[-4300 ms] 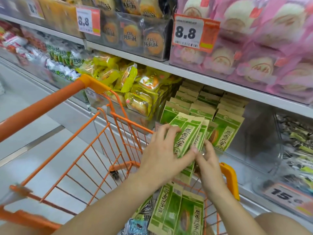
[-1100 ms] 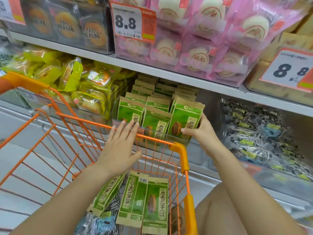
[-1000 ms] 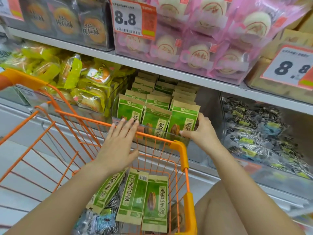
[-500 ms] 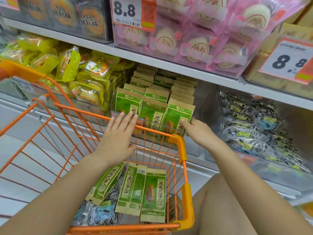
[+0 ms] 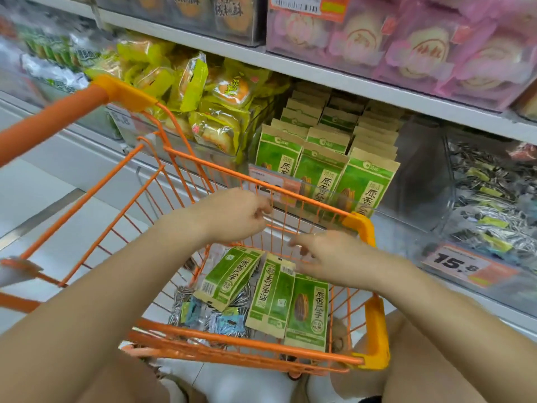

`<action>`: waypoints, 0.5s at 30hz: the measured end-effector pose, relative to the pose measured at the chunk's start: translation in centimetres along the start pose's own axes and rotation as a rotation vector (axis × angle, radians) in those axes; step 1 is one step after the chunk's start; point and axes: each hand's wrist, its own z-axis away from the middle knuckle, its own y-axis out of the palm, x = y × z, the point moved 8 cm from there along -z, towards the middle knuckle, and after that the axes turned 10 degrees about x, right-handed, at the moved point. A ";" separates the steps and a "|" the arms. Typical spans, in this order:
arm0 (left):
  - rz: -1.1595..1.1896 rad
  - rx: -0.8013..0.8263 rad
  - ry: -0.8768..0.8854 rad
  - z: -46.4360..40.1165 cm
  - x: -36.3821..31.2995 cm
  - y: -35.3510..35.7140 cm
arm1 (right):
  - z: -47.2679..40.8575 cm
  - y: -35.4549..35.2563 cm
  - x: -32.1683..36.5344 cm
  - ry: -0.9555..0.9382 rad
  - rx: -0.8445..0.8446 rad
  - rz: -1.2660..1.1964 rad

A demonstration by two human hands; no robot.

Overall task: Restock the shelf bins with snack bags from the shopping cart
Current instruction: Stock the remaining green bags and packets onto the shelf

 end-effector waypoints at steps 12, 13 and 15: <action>-0.045 0.486 -0.413 2.9 10.1 8.6 | -13.6 9.1 8.7 -0.299 0.239 0.535; -0.022 0.459 -0.398 2.7 10.0 8.5 | -14.1 9.5 8.9 -0.300 0.268 0.544; 0.011 0.419 -0.383 2.4 9.9 8.2 | -14.4 9.7 9.5 -0.320 0.265 0.565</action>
